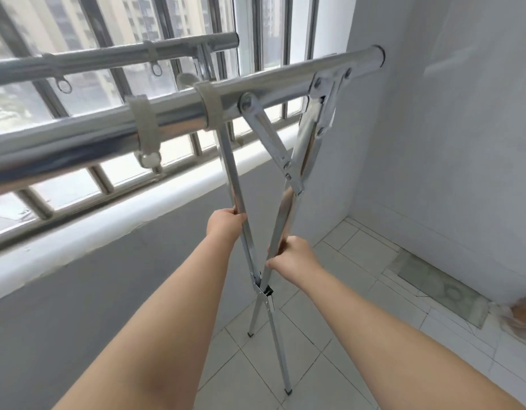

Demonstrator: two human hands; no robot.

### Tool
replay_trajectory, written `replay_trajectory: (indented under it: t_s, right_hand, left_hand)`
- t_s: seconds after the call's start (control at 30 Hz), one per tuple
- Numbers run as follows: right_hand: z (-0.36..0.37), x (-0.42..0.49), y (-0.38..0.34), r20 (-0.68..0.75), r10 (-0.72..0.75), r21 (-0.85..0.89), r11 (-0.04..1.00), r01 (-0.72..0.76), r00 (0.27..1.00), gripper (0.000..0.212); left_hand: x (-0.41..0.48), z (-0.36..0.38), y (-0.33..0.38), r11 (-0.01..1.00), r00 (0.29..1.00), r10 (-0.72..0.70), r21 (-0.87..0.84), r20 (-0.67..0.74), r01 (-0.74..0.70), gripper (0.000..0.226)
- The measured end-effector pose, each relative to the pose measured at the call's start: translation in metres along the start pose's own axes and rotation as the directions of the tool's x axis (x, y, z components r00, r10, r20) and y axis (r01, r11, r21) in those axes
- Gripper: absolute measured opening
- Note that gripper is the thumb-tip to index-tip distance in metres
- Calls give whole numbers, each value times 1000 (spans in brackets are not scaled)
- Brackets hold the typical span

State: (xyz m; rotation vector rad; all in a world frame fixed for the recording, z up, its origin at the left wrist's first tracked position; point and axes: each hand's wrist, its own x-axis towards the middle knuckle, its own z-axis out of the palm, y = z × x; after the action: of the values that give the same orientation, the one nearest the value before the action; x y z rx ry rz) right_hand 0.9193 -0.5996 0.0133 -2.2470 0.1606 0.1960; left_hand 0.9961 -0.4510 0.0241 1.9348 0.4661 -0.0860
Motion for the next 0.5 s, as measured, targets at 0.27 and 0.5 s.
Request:
replay_trajectory:
  t_s: [0.27, 0.5]
  right_hand:
    - [23, 64, -36, 58, -109, -19, 994, 110, 992, 3]
    - [40, 94, -52, 59, -77, 19, 997, 76, 995, 4]
  left_hand:
    - [57, -30, 12, 997, 996, -42, -71, -82, 36, 21]
    - [89, -43, 12, 993, 995, -73, -103, -71, 65, 24]
